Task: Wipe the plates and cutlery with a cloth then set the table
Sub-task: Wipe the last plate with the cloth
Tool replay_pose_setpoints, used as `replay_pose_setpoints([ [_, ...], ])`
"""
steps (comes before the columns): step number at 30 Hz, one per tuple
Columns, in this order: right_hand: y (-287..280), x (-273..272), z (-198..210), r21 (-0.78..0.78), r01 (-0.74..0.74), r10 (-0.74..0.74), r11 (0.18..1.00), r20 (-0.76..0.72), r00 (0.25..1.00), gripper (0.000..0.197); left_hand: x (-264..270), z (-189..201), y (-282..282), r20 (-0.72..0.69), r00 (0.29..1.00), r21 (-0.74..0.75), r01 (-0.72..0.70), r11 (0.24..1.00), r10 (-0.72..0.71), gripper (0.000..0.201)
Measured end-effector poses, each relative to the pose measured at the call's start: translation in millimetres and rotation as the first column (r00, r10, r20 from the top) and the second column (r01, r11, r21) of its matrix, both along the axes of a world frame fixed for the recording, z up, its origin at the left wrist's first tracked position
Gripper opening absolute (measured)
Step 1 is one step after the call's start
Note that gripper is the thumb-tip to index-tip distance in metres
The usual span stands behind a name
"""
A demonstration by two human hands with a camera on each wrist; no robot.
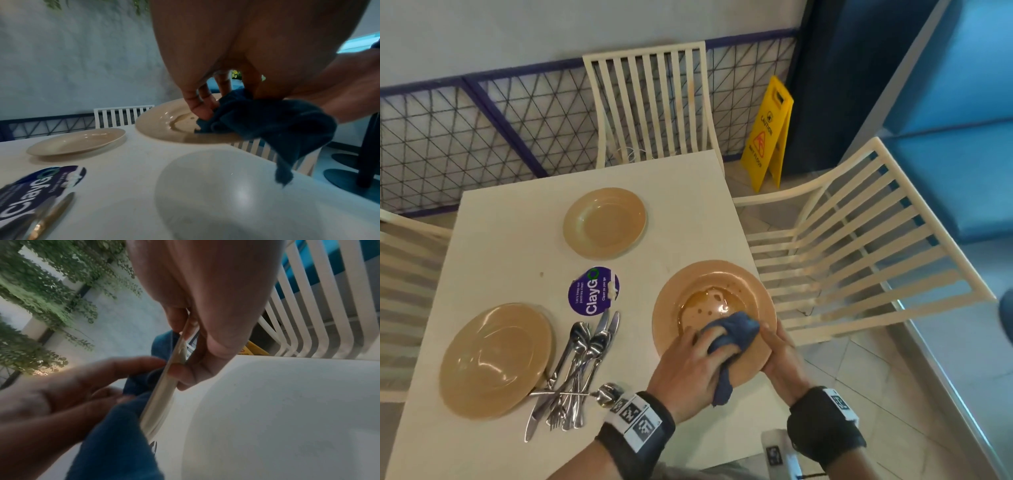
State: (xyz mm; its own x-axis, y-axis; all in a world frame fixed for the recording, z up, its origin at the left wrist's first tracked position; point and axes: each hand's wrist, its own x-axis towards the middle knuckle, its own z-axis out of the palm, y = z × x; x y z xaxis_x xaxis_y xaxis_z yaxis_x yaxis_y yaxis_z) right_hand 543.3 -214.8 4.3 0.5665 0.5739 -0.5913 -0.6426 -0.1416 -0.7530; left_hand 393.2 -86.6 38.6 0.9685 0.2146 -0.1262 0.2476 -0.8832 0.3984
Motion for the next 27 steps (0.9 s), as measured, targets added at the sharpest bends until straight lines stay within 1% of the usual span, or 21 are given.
replay_pose_setpoints([
  [2,-1.6,-23.0,9.9,0.018,-0.018,0.017,1.000,0.034,0.999,0.035,-31.0,1.8,13.0,0.045,0.999,0.039,-0.026,0.999,0.024,0.033],
  [4,-3.6,-26.8,9.2,-0.011,-0.053,0.053,0.999,0.069,0.996,0.033,-36.1,-3.2,24.0,0.065,0.991,0.024,-0.119,0.993,0.117,0.028],
  [5,0.2,-37.7,13.7,-0.029,-0.072,0.075,0.997,0.102,0.992,0.030,-46.6,-0.7,29.3,0.078,0.982,0.011,-0.175,0.985,0.173,0.027],
  [8,2.3,-34.9,18.0,-0.069,-0.087,0.097,0.994,0.147,0.984,0.026,-32.7,1.7,35.6,0.059,0.956,-0.041,-0.287,0.957,0.289,0.034],
  [12,-1.0,-31.6,27.3,-0.045,-0.031,0.037,0.998,0.142,0.989,0.024,-14.5,16.8,30.0,0.047,0.946,-0.078,-0.317,0.945,0.322,0.040],
  [15,0.6,-47.0,34.9,-0.011,-0.012,0.014,1.000,0.122,0.992,0.026,-26.2,25.3,22.5,0.062,0.915,-0.138,-0.388,0.911,0.399,0.040],
  [18,0.6,-63.1,38.7,0.005,-0.013,0.012,1.000,0.113,0.994,0.027,-37.0,26.8,17.6,0.106,0.873,-0.200,-0.450,0.870,0.476,0.038],
  [20,2.5,-74.6,43.9,0.007,-0.017,0.017,1.000,0.104,0.994,0.028,-38.4,30.3,17.4,0.152,0.847,-0.188,-0.481,0.856,0.509,0.035],
  [22,7.8,-85.5,47.8,0.004,-0.039,0.039,0.999,0.106,0.994,0.030,-37.6,36.0,17.4,0.185,0.841,-0.172,-0.481,0.859,0.508,0.034],
  [24,13.4,-91.9,50.7,0.010,-0.046,0.045,0.999,0.119,0.992,0.033,-36.0,40.0,14.7,0.174,0.862,-0.185,-0.447,0.875,0.477,0.037],
  [27,20.5,-90.5,54.2,0.035,-0.008,0.003,0.999,0.146,0.989,0.038,-37.6,45.6,16.1,0.185,0.914,-0.228,-0.319,0.920,0.362,0.042],
])
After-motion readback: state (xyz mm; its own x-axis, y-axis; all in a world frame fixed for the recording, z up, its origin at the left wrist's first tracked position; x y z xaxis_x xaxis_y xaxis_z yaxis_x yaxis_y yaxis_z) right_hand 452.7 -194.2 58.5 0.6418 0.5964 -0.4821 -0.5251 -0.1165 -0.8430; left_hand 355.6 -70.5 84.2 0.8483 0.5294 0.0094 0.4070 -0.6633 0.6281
